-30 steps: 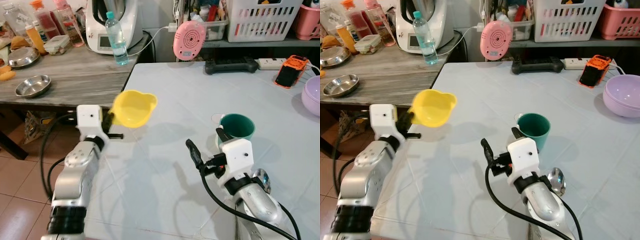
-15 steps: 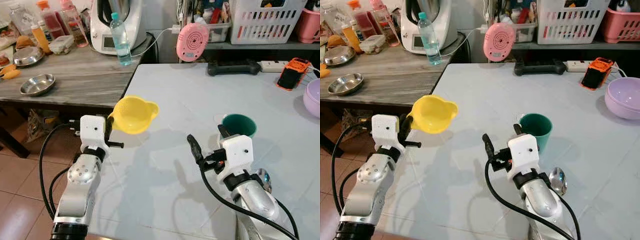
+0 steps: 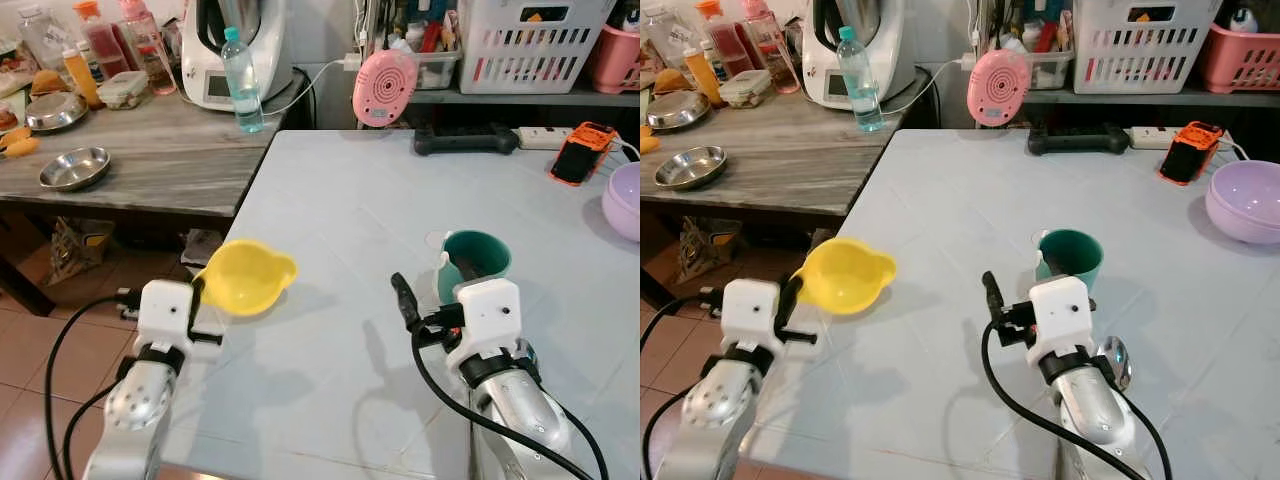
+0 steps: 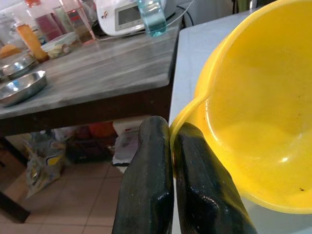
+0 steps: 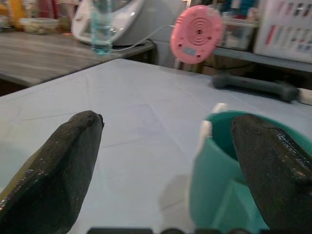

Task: Setting the table

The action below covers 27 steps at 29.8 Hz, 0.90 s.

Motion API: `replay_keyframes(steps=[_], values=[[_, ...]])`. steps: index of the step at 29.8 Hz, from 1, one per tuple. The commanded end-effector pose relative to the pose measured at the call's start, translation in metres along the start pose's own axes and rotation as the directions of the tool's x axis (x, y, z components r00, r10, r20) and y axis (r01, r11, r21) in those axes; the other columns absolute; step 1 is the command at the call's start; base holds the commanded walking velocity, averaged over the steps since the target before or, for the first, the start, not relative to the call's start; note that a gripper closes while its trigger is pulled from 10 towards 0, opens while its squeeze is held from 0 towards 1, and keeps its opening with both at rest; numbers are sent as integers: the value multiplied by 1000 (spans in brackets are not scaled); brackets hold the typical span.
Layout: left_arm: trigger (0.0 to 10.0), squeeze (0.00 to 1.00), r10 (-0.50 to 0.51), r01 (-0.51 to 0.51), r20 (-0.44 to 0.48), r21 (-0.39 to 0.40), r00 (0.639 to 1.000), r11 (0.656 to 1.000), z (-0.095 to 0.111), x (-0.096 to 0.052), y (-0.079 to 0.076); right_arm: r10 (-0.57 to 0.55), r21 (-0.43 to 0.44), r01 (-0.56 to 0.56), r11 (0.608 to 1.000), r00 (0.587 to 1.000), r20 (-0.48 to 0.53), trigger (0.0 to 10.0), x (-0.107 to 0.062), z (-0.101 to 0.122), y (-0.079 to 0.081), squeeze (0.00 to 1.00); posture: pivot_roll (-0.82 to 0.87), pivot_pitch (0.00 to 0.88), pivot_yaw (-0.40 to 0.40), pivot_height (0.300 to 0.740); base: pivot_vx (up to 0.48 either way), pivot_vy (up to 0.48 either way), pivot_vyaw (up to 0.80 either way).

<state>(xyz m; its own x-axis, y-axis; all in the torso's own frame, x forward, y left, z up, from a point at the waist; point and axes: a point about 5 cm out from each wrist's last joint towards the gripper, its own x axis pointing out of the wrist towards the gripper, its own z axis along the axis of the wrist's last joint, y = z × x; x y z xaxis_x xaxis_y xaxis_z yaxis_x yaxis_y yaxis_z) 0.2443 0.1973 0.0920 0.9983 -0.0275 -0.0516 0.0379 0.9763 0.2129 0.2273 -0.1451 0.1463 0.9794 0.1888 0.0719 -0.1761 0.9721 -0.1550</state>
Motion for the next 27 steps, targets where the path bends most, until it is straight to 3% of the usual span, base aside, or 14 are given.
replay_keyframes(steps=[1,5,14,17,27], values=[[10000,0,2,-3,35,27,999,1000,7,-3,5,-24,4,24,1000,1000,8,10000,-1,1,-3,0,-98,14,82,740,0,0,0],[10000,0,-6,5,23,30,1000,1000,3,-6,3,-56,5,56,998,998,-12,10000,-3,-3,-9,0,-100,21,83,740,0,0,-459],[10000,0,-16,16,19,-5,1000,1000,2,1,2,-58,13,58,998,998,-14,10000,-4,-4,-6,0,-104,25,93,740,0,0,-715],[10000,0,-5,5,3,-30,1000,1000,0,5,2,-58,14,58,998,998,-10,10000,-3,-3,-5,0,-104,23,95,740,0,0,0],[10000,0,-14,14,-1,3,1000,1000,-1,11,2,-50,12,50,999,999,-5,10000,0,-4,-3,0,-96,18,94,740,0,0,0]])
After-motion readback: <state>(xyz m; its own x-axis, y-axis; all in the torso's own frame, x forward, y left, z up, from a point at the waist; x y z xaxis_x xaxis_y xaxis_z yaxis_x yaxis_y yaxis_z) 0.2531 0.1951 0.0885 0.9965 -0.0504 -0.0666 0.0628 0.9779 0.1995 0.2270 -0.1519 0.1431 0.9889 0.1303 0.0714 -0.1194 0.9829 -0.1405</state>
